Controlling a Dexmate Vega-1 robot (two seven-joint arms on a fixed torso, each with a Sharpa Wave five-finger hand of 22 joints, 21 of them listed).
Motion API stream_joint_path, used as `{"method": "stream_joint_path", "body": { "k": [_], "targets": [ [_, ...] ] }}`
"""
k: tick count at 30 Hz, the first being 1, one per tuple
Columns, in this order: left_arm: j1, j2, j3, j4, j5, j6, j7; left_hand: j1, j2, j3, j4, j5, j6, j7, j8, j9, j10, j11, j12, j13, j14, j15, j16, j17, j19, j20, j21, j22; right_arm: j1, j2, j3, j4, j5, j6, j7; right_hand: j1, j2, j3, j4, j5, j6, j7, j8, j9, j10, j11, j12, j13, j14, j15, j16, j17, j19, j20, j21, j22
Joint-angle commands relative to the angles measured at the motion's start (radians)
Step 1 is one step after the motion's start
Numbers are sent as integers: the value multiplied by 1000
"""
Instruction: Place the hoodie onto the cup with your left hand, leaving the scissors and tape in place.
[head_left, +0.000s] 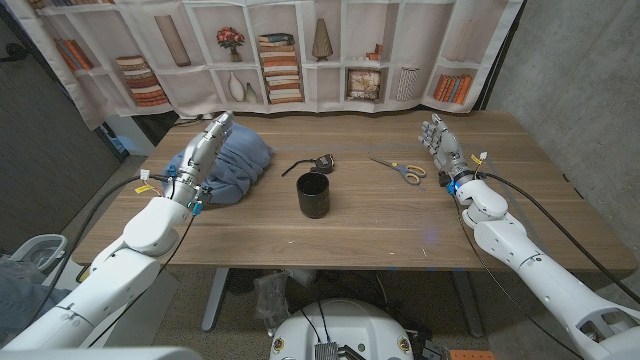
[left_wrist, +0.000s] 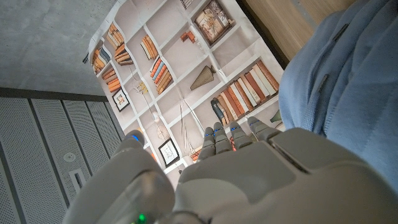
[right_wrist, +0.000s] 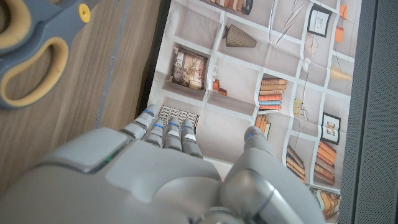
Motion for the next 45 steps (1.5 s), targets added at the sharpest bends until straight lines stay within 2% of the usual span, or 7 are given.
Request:
{"method": "stream_joint_path", "body": {
  "k": [1, 27, 45],
  "targets": [
    [-12, -12, -10, 18, 69, -13, 32, 12, 1, -2, -3, 8, 13, 0, 5, 2, 12, -2, 3, 1, 11, -3, 5, 2, 14, -21, 4, 4, 13, 10, -7, 14, -5, 1, 1, 3, 4, -2, -1, -2, 6, 0, 1, 2, 5, 1, 6, 2, 5, 3, 6, 3, 7, -4, 0, 5],
    [-15, -52, -43, 42, 188, -26, 127, 40, -9, -9, -21, 21, 38, -4, 7, 3, 41, -7, 6, 2, 39, -1, 7, 2, 47, -27, 10, 4, 49, 31, -26, 44, -21, 0, 3, 2, 5, -3, -2, -2, 5, 0, 0, 2, 6, 1, 5, 2, 5, 4, 5, 3, 11, -3, -8, 5],
    [-16, -73, -59, 64, 239, -19, 171, 71, -33, -19, -43, 33, 46, -4, 6, 3, 52, -12, 4, 2, 56, -4, 7, 2, 66, -24, 11, 3, 56, 39, -28, 54, -18, 0, 3, 1, 6, -5, -3, -3, 7, -1, 1, 2, 7, 1, 5, 2, 6, 4, 5, 3, 13, -3, -14, 5]
  ]
}}
